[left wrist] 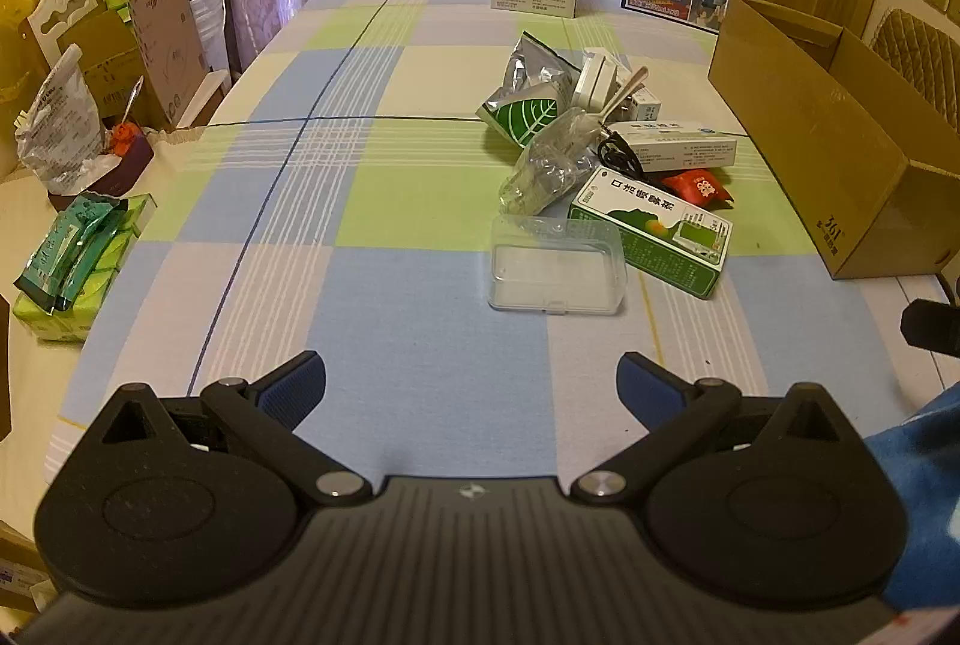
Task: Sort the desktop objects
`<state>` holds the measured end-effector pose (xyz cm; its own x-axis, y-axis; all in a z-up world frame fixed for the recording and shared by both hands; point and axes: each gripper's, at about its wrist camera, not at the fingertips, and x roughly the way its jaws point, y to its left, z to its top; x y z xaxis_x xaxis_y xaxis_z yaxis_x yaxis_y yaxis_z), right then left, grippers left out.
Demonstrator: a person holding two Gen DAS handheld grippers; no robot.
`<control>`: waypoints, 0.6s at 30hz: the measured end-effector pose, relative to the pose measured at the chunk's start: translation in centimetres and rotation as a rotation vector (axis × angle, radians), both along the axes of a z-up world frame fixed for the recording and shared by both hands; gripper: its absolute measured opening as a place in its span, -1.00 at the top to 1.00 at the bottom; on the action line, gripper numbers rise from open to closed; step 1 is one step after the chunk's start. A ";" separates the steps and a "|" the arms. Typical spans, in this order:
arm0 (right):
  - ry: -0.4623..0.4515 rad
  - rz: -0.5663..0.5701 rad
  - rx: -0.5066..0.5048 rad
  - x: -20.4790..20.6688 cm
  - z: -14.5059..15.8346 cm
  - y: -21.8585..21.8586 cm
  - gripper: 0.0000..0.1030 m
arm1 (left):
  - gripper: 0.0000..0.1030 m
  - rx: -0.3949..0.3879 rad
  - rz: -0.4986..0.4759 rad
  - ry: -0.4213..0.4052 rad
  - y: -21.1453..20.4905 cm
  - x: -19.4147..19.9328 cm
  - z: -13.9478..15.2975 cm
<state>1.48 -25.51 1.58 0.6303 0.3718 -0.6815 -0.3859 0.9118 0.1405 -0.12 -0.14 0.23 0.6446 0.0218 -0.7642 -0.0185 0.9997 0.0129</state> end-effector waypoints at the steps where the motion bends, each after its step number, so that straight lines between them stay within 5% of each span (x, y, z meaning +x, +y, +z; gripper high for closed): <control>1: 0.000 0.000 0.000 0.0 0.0 0.0 -0.97 | -0.97 -0.001 0.000 0.001 0.0 0.0 -0.1; 18: 0.001 0.007 -0.004 0.0 -0.1 0.1 -0.97 | -0.97 -0.013 0.006 0.005 0.0 0.1 -0.4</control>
